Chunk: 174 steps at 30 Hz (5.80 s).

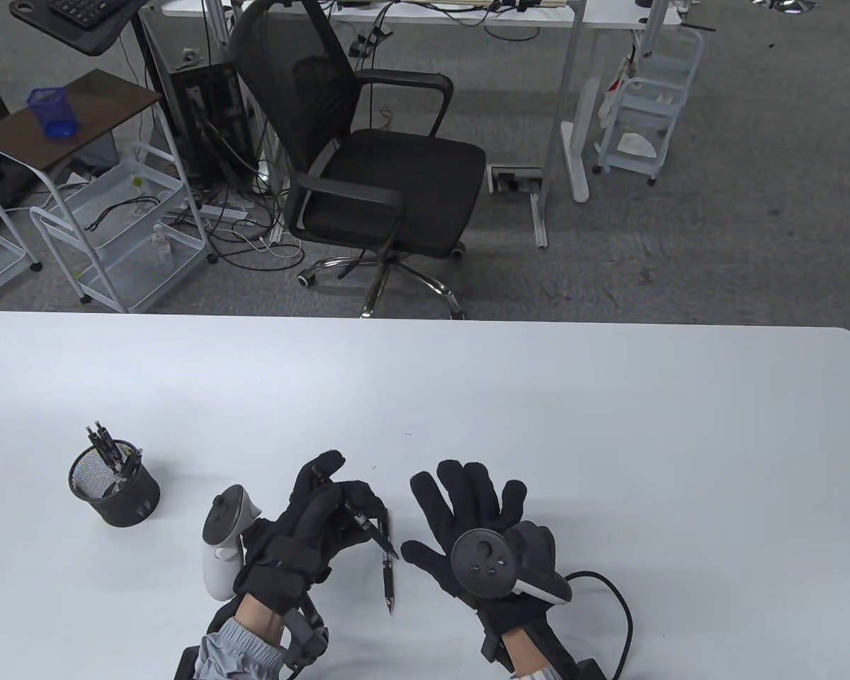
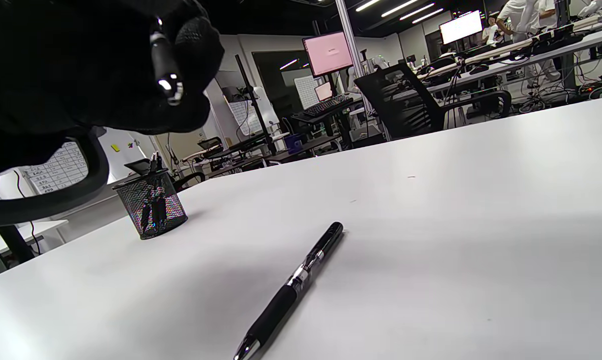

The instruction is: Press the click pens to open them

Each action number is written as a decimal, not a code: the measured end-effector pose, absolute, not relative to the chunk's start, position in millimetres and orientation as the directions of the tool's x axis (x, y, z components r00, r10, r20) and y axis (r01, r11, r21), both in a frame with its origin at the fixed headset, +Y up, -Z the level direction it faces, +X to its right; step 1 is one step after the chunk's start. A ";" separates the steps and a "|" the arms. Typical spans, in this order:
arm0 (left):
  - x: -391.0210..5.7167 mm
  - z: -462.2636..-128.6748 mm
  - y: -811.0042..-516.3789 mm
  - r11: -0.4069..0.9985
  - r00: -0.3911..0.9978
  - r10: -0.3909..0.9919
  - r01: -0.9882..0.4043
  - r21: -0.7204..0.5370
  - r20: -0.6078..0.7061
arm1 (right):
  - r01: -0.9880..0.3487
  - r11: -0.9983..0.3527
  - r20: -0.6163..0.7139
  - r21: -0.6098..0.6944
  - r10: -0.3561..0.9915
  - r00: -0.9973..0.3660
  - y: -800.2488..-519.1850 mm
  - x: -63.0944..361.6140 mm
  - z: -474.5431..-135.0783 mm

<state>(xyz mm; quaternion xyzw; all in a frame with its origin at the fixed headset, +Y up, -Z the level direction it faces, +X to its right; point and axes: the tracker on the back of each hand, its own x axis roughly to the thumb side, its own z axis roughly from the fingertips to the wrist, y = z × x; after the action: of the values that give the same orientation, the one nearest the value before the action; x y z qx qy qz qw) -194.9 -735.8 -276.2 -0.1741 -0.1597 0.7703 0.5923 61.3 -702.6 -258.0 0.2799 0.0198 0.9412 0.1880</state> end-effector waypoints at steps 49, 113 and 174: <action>-198.0 -256.3 -734.7 -0.500 -0.511 0.854 -0.754 -0.426 -0.098 | -0.350 -0.928 0.532 0.130 0.363 -0.765 -701.0 60.2 -255.8; -180.4 -327.3 -801.8 0.661 0.791 0.508 -0.611 -0.436 -0.340 | -0.412 -0.901 0.524 0.136 0.418 -0.742 -697.1 72.2 -258.5; -203.6 -315.3 -790.5 0.702 0.793 0.458 -0.600 -0.385 -0.401 | -0.396 -0.910 0.549 0.123 0.395 -0.737 -695.4 65.4 -253.6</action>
<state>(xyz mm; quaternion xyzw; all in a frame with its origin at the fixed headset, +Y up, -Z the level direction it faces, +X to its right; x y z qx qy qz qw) -203.6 -790.5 -315.3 -0.2553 0.1388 0.2899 0.9119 65.4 -695.4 -253.6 0.2943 -0.0010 0.9319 0.2122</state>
